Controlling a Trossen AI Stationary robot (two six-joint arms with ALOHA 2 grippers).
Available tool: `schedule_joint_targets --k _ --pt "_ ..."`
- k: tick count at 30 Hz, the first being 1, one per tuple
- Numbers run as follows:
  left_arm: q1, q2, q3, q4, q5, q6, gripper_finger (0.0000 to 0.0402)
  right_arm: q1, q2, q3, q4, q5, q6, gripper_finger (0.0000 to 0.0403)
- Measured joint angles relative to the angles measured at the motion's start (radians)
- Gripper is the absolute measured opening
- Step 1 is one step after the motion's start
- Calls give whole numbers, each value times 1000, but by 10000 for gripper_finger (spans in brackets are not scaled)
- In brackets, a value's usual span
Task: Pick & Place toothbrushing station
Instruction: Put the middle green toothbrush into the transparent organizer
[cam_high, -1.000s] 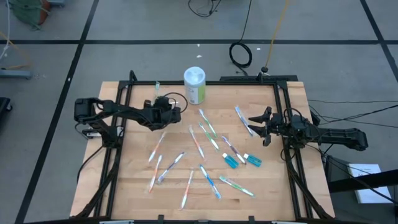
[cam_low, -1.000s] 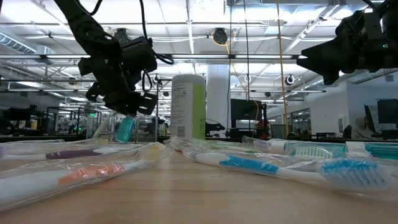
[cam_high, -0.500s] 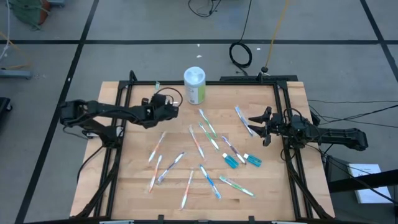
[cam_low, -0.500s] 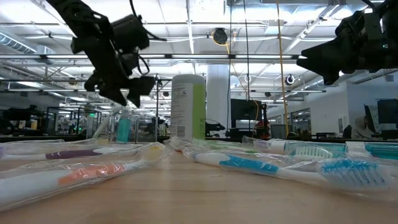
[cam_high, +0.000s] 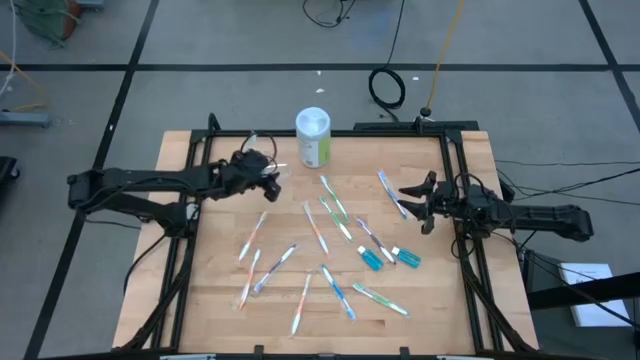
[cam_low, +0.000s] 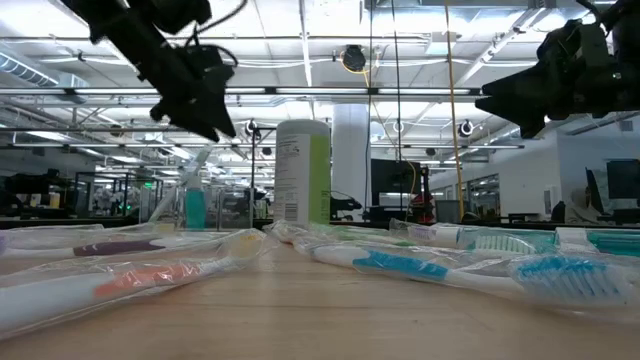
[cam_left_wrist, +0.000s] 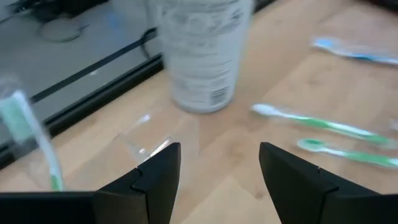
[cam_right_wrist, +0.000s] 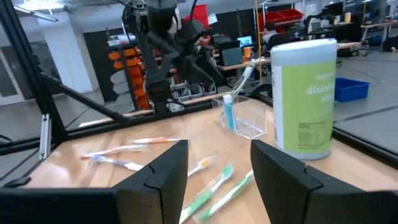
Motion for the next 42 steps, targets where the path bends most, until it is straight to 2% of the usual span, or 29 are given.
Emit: schedule_joint_targets --k 4,8,14,16,20,27,32,38,42 --pt "-2 -68 0 -53 42 42 225 21 92 0 157 0 0 169" --pt "-2 -104 0 -125 49 22 225 53 246 0 325 0 0 169" --pt "-2 -100 0 -155 54 17 225 96 576 25 584 49 31 169" --pt "-7 -88 0 -155 59 15 225 106 698 64 590 57 32 169" --pt "-13 -89 0 -147 61 16 225 128 948 224 605 53 32 169" --pt "-29 -88 0 -154 73 38 225 182 1351 559 514 53 79 169" --pt "-40 -88 0 -153 161 21 225 196 1578 796 335 53 185 169" --pt "-48 -88 0 -150 220 27 225 190 1747 1021 109 58 241 169" --pt "-45 -88 0 -149 219 38 225 183 1771 1135 -91 206 233 169"
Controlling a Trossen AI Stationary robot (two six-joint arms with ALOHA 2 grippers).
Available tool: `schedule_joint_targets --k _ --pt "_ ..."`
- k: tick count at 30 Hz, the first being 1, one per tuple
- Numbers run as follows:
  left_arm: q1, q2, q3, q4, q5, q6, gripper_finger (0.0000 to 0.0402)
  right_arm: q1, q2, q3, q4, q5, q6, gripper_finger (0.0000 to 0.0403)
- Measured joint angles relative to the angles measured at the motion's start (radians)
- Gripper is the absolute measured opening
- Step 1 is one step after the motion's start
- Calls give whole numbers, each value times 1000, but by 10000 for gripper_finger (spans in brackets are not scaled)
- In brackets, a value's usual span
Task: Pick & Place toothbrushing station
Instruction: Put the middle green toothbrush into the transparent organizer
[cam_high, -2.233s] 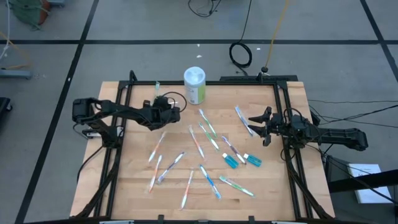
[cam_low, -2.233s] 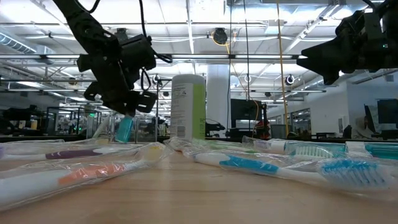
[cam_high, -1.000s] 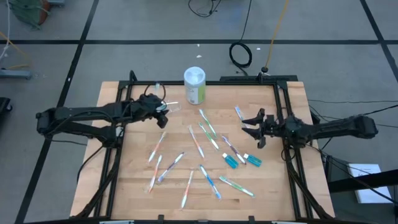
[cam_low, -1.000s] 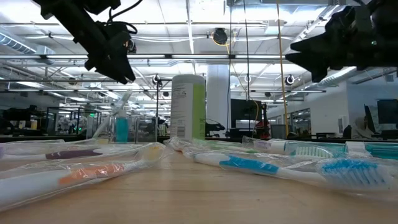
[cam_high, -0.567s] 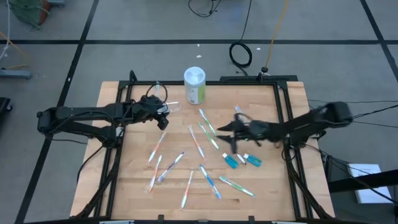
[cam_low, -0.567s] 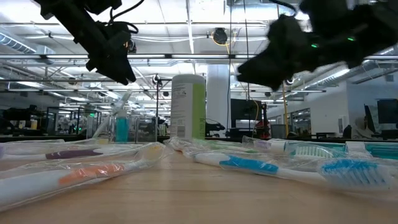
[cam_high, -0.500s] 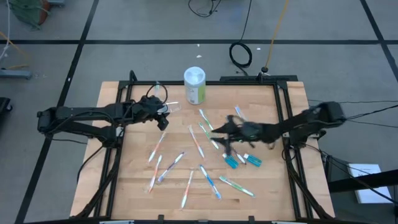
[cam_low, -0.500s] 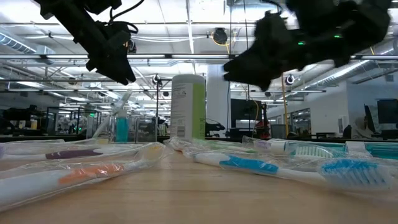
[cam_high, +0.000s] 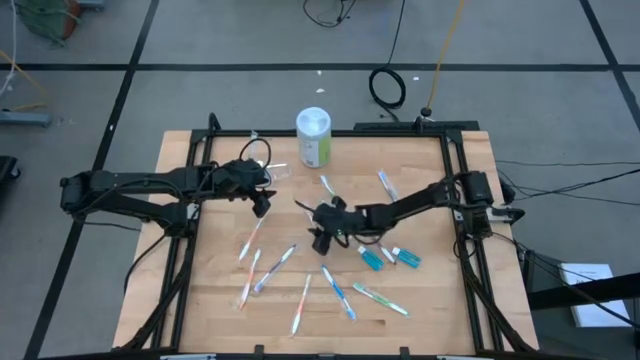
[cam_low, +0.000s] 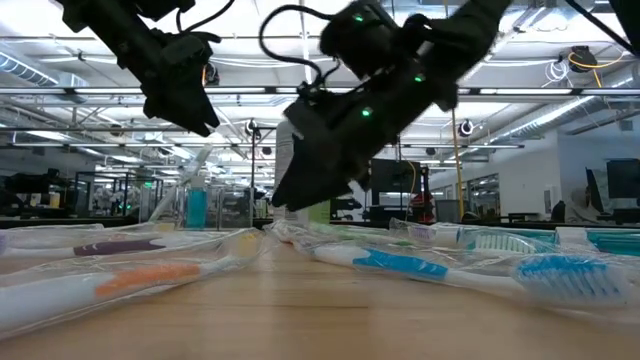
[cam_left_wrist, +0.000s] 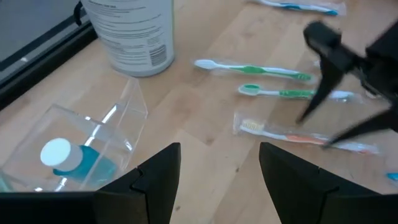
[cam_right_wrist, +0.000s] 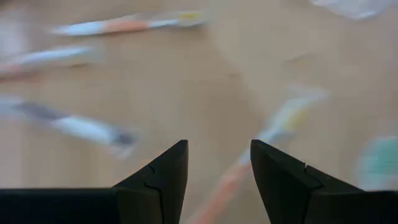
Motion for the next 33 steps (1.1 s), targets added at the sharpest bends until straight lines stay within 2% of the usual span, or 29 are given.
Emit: schedule_joint_targets --k 4,7,9,13,22,26,33 --pt "-1 0 0 7 -1 37 225 -12 -22 86 -217 153 -47 169" --pt "-1 0 0 7 -1 38 225 -39 -27 103 -276 208 -39 169" --pt "-1 0 0 7 -1 37 225 -60 -25 103 -312 202 3 169" --pt "-1 0 0 7 -2 36 225 -89 11 92 -327 88 54 169" --pt "-1 0 0 10 -2 4 225 -88 19 18 -335 138 79 161" --pt "-1 0 0 13 -1 1 225 -87 17 5 -329 106 79 120" --pt "-1 0 0 15 -7 -21 225 -92 12 -15 -254 53 16 16"
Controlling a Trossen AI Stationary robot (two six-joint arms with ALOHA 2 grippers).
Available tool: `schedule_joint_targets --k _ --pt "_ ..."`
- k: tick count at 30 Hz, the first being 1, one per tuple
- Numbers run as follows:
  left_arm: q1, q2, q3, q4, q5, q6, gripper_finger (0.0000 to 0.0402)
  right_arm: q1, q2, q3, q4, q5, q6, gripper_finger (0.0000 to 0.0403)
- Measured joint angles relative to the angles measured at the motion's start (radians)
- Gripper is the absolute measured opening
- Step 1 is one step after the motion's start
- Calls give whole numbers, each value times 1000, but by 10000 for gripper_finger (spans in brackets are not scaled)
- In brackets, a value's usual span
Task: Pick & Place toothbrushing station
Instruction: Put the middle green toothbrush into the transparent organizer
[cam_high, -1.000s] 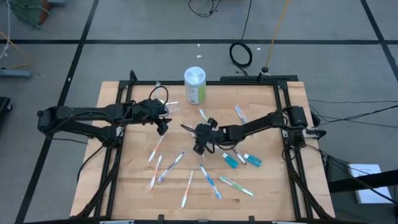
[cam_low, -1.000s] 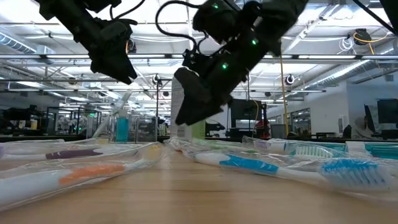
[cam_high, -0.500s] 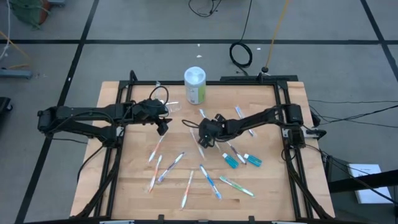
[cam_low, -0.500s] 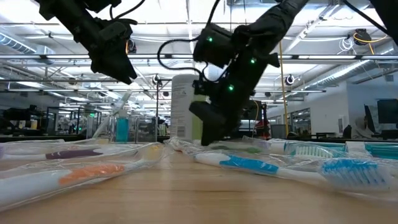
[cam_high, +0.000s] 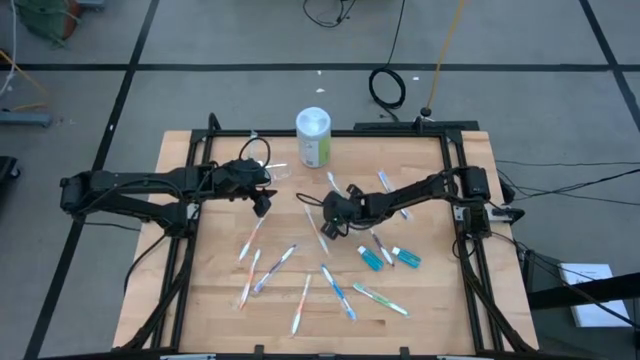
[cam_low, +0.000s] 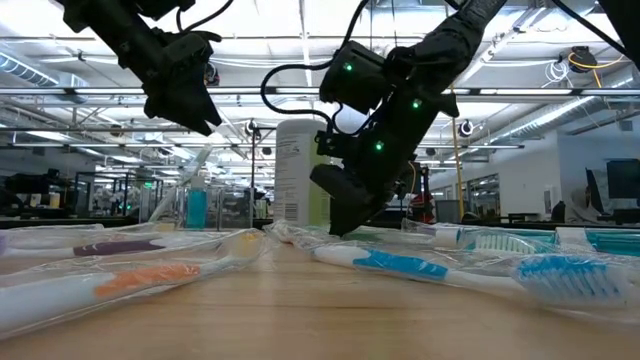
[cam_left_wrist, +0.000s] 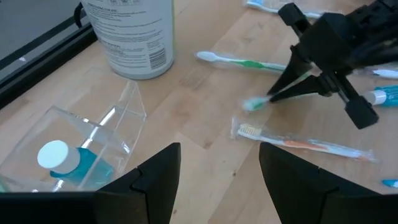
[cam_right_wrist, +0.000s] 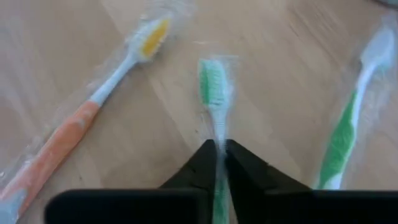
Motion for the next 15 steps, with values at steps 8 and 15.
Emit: schedule_joint_targets --k 8,15 --pt "-4 0 0 33 -2 -2 225 -6 -4 -2 384 -239 -68 8" --pt "-29 0 0 95 -5 -7 225 -33 -4 -2 865 -232 -204 0"
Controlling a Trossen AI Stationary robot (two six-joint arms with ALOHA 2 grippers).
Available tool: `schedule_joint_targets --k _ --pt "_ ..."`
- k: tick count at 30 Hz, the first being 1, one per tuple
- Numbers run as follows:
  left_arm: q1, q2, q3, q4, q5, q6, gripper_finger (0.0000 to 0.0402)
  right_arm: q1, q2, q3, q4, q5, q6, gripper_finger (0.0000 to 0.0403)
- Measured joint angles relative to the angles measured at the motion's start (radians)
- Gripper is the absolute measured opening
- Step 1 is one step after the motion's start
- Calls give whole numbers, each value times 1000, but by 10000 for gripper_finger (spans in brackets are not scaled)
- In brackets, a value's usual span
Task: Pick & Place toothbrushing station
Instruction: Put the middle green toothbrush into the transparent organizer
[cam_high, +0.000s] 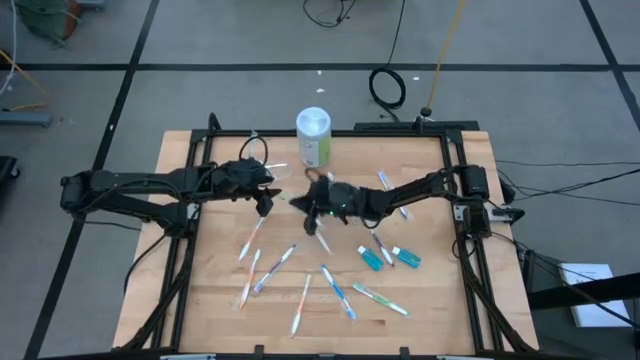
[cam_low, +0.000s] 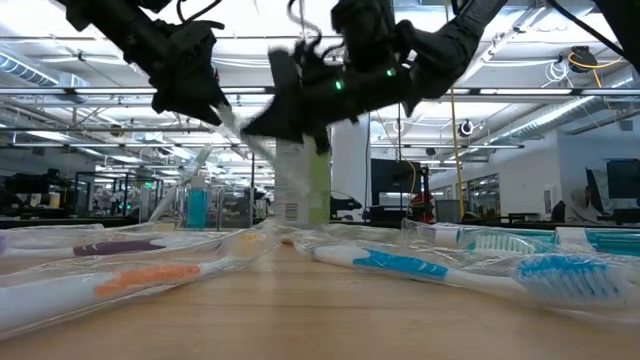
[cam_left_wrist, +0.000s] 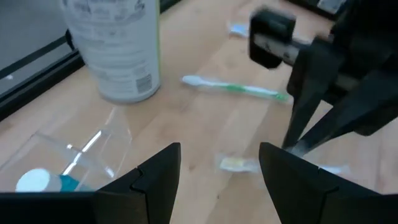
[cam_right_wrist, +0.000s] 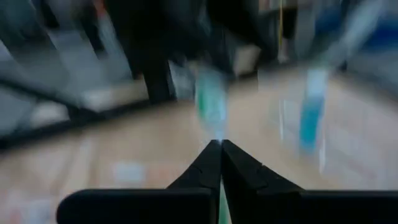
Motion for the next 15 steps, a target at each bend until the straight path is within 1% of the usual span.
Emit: schedule_joint_targets --k 2,4,6,9,11,15 --pt "-7 -5 0 27 -8 -8 225 -12 4 -1 131 2 -82 0" --pt "-14 -25 2 43 -10 -22 225 -19 28 0 227 44 -134 1" --pt "-16 -49 1 37 -8 -39 225 -26 48 1 271 88 -153 1" --pt "-16 -102 0 20 -19 -41 225 -44 119 17 402 97 -147 1" --pt "-18 -157 -2 20 -51 -36 225 -55 166 28 438 110 -128 1" --pt "-16 -258 -1 23 -96 25 225 -70 222 73 431 108 -124 1"
